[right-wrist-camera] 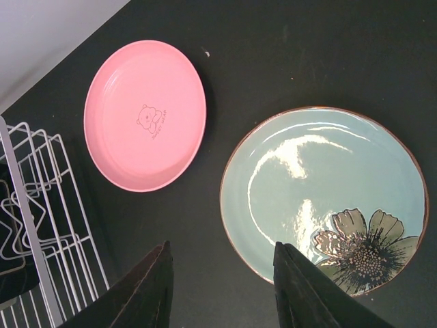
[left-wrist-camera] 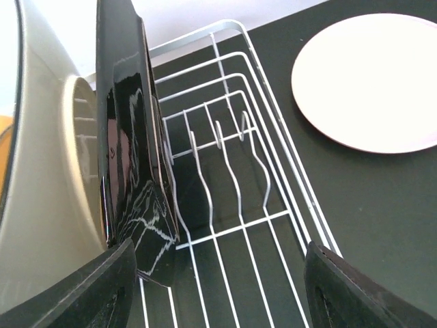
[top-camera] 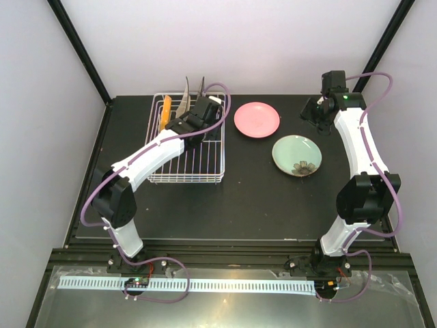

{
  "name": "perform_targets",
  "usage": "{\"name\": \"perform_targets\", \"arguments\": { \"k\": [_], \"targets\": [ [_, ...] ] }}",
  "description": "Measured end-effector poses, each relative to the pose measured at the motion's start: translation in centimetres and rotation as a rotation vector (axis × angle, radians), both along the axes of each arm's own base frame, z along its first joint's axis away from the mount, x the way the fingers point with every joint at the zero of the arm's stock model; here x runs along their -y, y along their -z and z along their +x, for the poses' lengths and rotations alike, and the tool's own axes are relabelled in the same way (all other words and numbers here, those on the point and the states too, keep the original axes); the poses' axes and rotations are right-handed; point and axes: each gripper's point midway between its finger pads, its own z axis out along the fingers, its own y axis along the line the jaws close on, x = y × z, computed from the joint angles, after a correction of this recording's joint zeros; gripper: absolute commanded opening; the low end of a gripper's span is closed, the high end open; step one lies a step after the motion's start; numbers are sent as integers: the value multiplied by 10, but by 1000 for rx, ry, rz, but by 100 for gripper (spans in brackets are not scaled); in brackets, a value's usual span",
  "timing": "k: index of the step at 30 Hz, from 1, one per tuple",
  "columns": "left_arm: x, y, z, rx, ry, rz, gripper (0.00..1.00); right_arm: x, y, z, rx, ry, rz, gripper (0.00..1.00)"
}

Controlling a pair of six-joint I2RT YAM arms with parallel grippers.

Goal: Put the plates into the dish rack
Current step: Adjust the plate in the dish rack.

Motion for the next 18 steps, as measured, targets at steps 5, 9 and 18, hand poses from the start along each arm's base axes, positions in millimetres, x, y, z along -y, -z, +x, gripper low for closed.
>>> {"name": "perform_targets", "arguments": {
  "k": [5, 9, 18],
  "targets": [
    [11, 7, -5, -35, 30, -11, 69, 0, -1, -1, 3, 0, 0, 42],
    [16, 10, -10, -56, 48, -10, 69, 0, -3, -4, 10, 0, 0, 42],
    [21, 11, -18, -72, 65, -2, 76, 0, -1, -6, 11, 0, 1, 42]
  ]
}}
